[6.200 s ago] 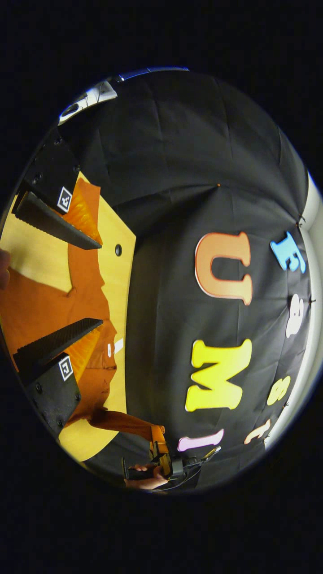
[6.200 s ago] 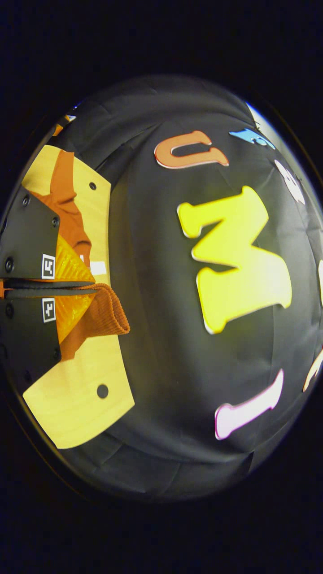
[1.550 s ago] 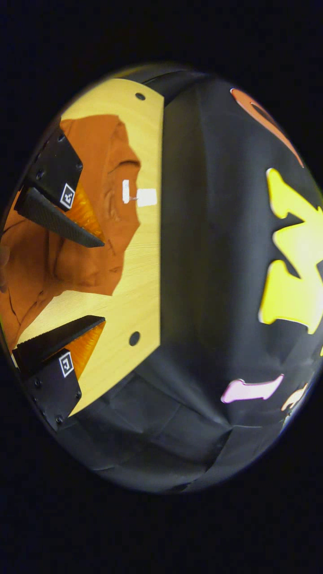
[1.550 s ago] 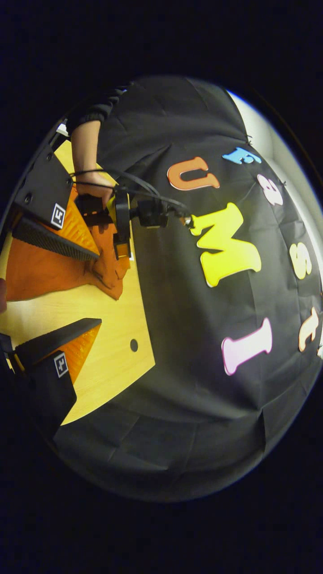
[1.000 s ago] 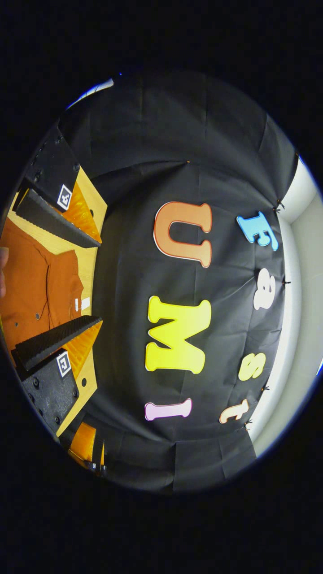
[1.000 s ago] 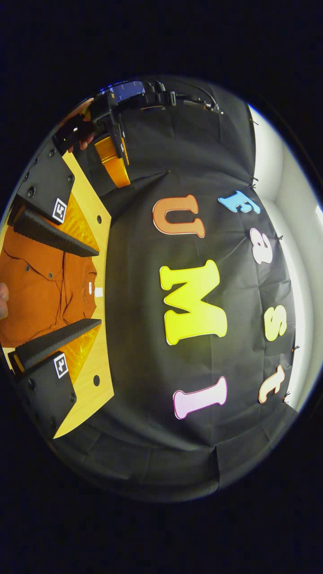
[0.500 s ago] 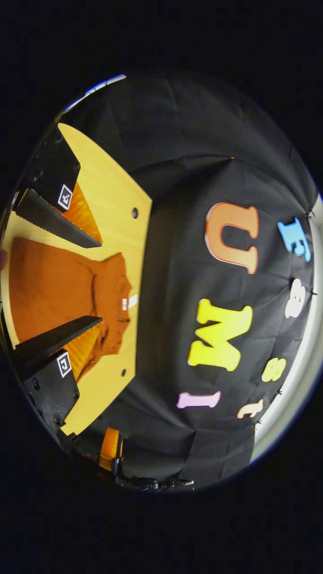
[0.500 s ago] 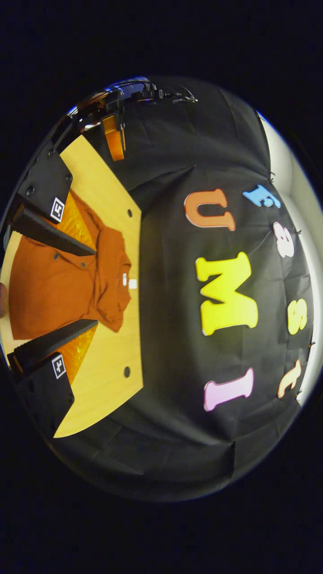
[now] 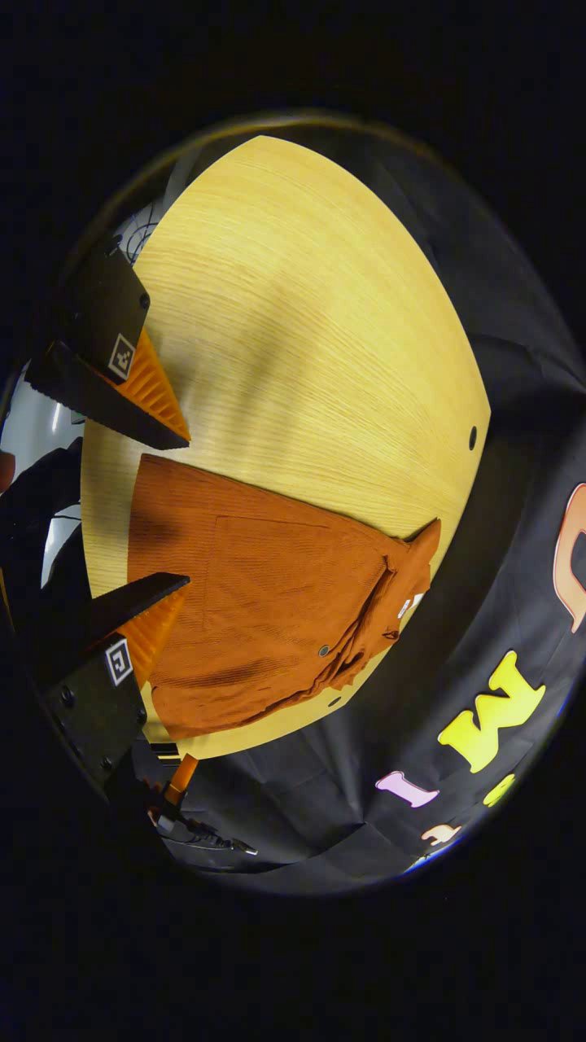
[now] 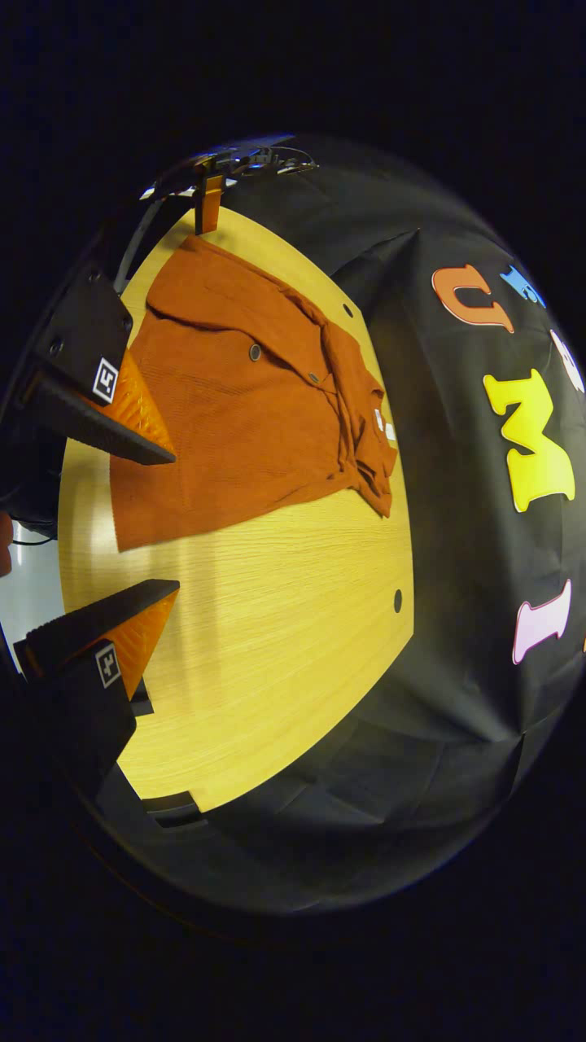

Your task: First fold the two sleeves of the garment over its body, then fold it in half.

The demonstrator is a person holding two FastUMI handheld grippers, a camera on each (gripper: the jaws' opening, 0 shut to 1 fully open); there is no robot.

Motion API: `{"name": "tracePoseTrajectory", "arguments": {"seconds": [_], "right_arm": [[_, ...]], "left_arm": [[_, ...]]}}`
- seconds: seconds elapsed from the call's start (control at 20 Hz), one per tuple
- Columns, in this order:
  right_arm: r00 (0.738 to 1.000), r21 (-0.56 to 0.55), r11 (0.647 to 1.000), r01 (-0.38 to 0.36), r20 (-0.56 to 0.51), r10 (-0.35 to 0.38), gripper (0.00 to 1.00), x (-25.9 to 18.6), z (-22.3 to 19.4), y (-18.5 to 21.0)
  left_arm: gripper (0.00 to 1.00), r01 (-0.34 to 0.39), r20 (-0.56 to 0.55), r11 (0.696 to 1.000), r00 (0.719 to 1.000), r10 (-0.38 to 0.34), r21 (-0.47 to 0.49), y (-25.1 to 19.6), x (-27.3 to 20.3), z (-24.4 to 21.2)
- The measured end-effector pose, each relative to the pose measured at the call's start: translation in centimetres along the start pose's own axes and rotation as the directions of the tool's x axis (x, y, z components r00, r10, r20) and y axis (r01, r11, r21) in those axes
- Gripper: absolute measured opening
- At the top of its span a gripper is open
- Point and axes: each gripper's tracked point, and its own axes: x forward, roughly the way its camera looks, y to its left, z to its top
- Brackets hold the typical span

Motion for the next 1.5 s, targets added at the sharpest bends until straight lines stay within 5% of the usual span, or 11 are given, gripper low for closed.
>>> {"name": "tracePoseTrajectory", "arguments": {"seconds": [0.5,0.55,0.6,0.7,0.8,1.05,1.3,1.5], "right_arm": [[0.995,-0.026,0.999,0.030,-0.090,-0.032,0.91,3.7,-2.3,1.3],[0.994,-0.056,0.998,0.033,-0.100,-0.039,0.90,3.9,-2.4,1.6],[0.994,-0.062,0.997,0.034,-0.102,-0.041,0.63,3.9,-2.4,1.6],[0.992,0.021,1.000,0.008,-0.127,-0.005,0.10,4.0,-2.4,2.1],[0.987,0.095,0.995,-0.037,-0.150,0.051,0.01,3.6,-2.4,3.3],[0.993,0.145,0.985,-0.093,-0.058,0.102,0.00,-0.7,1.4,5.6],[0.986,0.227,0.960,-0.165,0.051,0.157,0.00,-6.4,5.7,8.2],[0.984,0.243,0.957,-0.158,0.125,0.130,0.01,-9.7,7.6,7.7]], "left_arm": [[1.00,0.013,-0.053,1.000,0.999,-0.012,0.015,-1.8,1.3,-1.3],[0.72,0.027,-0.069,1.000,0.997,-0.026,0.014,-2.4,1.4,-1.5],[0.73,0.038,-0.088,0.999,0.995,-0.036,0.014,-2.9,2.1,-2.0],[0.18,0.038,-0.122,0.999,0.992,-0.034,0.032,-3.5,2.3,-2.5],[0.08,0.042,-0.128,0.997,0.991,-0.035,0.057,-3.8,2.2,-2.5],[0.03,0.058,0.041,0.964,0.997,-0.071,0.258,-5.8,-3.3,2.4],[0.03,0.131,0.115,0.936,0.977,-0.177,0.327,-8.4,-8.8,4.0],[0.03,0.097,0.204,0.911,0.960,-0.192,0.400,-8.6,-11.9,6.2]]}}
